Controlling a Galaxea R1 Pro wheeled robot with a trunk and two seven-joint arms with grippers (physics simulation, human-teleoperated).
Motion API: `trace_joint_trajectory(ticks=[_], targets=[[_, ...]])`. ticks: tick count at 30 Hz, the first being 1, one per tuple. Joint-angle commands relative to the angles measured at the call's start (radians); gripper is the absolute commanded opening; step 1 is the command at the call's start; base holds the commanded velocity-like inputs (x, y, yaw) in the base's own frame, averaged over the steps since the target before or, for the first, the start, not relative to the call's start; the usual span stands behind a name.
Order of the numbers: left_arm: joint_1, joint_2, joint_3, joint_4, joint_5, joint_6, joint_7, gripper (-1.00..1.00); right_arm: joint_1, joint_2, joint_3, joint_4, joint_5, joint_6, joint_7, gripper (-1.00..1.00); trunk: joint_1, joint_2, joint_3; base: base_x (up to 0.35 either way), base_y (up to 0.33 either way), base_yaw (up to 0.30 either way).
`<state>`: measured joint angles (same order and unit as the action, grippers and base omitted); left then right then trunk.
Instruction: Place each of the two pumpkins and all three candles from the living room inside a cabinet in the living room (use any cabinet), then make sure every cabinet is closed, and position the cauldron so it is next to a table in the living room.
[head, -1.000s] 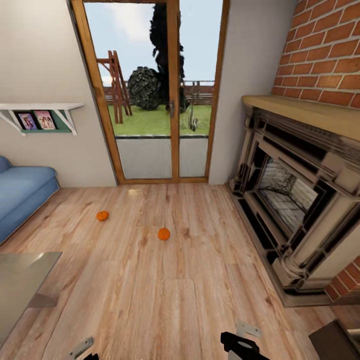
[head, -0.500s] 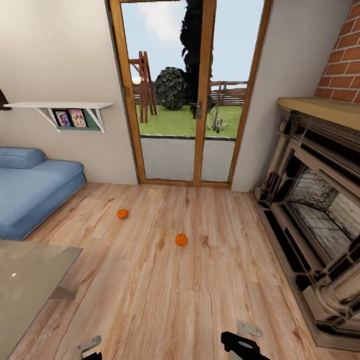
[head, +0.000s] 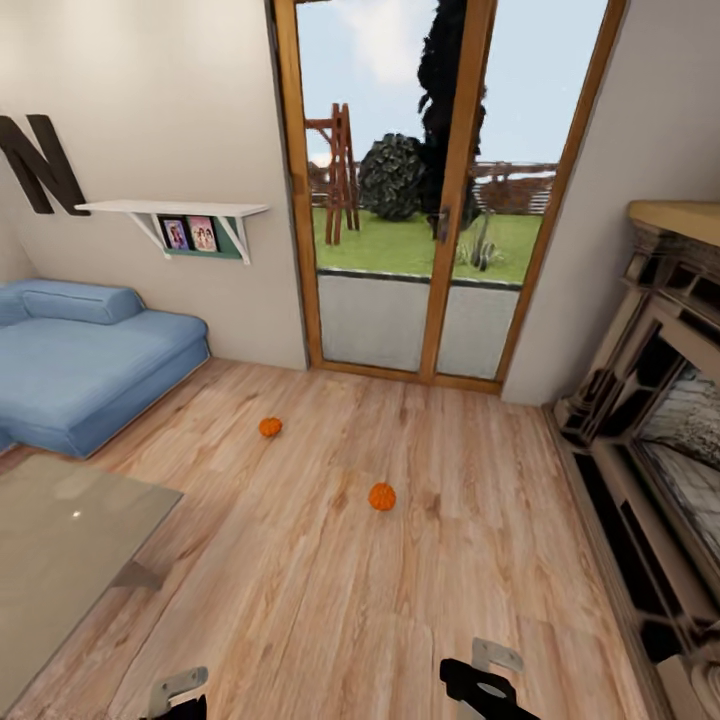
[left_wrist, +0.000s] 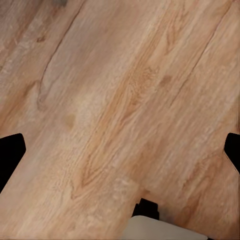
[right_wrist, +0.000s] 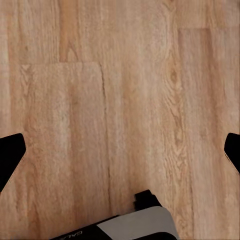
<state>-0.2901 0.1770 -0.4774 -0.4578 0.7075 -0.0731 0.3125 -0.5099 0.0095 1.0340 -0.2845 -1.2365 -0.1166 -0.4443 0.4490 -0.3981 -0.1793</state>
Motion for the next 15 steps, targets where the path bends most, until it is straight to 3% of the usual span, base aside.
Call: trace_joint_trajectory(ticks=[1, 6, 9, 15], targets=[[-0.001, 0.001, -0.009, -0.001, 0.01, -0.005, 0.007, 1.0, -0.001, 0.0, 0.008, -0.002, -0.011, -0.006, -0.003, 1.0, 0.001, -0.002, -0.002, 0.242, -0.241, 0.29], [-0.001, 0.002, -0.009, -0.001, 0.01, -0.023, 0.006, 1.0, -0.001, -0.001, 0.008, -0.003, -0.011, -0.005, 0.04, 1.0, 0.001, -0.002, -0.002, 0.163, -0.097, 0.29], [-0.001, 0.002, -0.01, -0.002, 0.01, -0.038, 0.005, 1.0, -0.001, -0.002, 0.006, -0.001, -0.012, -0.002, 0.089, 1.0, 0.001, -0.002, -0.002, 0.042, -0.018, 0.29], [-0.001, 0.002, -0.01, -0.002, 0.01, -0.046, 0.006, 1.0, -0.001, -0.002, 0.006, -0.001, -0.012, 0.0, 0.107, 1.0, 0.001, -0.002, -0.002, 0.007, -0.003, 0.29]])
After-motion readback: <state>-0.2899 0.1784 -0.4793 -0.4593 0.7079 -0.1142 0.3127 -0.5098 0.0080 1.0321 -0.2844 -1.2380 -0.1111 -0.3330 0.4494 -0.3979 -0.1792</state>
